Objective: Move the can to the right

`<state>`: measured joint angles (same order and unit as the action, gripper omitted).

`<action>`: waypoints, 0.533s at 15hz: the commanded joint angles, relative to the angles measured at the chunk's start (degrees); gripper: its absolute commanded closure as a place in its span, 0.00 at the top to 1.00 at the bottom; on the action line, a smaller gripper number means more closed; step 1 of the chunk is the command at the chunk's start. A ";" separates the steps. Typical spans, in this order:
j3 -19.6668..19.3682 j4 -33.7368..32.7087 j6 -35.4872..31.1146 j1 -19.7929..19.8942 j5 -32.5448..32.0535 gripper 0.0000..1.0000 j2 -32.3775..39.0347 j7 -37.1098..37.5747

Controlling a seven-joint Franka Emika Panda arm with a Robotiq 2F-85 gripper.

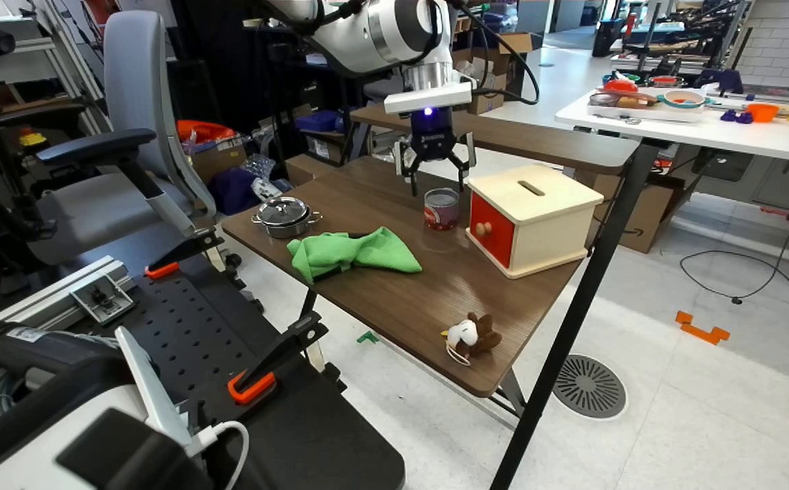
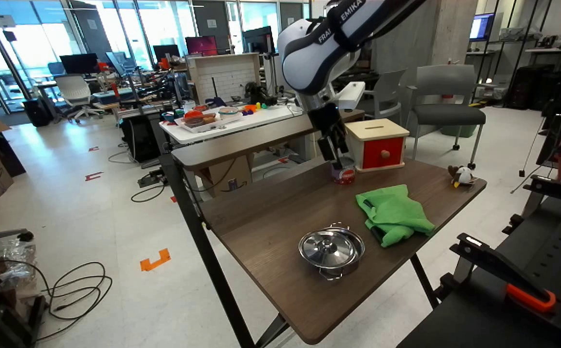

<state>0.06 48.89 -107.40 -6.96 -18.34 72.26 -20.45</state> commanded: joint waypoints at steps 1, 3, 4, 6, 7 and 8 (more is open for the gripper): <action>0.93 -2.87 2.22 -0.15 0.65 1.00 0.55 -2.02; 1.27 -1.96 1.42 -0.54 0.26 1.00 -0.79 -2.43; 1.74 -0.69 0.31 -0.77 0.13 1.00 -2.29 -2.93; 2.84 2.96 -2.18 -1.40 -0.24 1.00 -6.13 -4.66; 3.15 5.36 -3.09 -2.04 -0.68 1.00 -8.60 -4.70; 3.34 7.85 -4.44 -2.68 -1.27 1.00 -11.02 -4.70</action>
<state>2.41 48.41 -108.98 -8.35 -18.51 69.21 -23.96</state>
